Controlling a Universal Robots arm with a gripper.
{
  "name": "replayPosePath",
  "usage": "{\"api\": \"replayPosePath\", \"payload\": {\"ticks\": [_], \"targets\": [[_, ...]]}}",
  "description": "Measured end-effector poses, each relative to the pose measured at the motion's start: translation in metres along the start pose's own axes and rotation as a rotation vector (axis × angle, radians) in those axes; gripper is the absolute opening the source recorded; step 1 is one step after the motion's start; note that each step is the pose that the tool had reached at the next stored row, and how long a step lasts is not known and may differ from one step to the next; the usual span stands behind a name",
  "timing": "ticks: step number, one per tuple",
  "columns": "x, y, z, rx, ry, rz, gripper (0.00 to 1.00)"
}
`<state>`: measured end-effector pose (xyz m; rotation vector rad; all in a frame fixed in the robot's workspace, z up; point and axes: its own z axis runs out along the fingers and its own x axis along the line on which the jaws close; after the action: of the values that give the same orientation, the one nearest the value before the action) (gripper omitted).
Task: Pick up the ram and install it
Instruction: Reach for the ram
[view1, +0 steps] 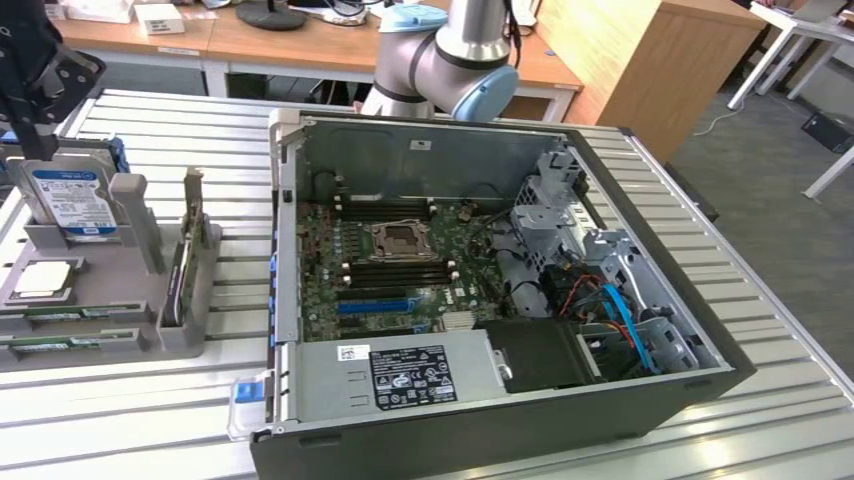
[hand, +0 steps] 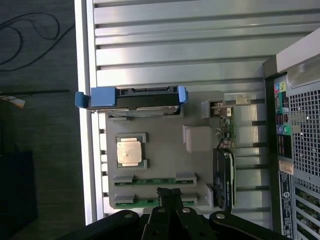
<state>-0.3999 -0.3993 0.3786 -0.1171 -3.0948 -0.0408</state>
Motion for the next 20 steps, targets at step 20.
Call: {"api": "replayPosePath", "payload": {"ticks": [20], "targets": [[-0.001, -0.0171, -0.0005, -0.0367, -0.0109, -0.012, 0.11]]}}
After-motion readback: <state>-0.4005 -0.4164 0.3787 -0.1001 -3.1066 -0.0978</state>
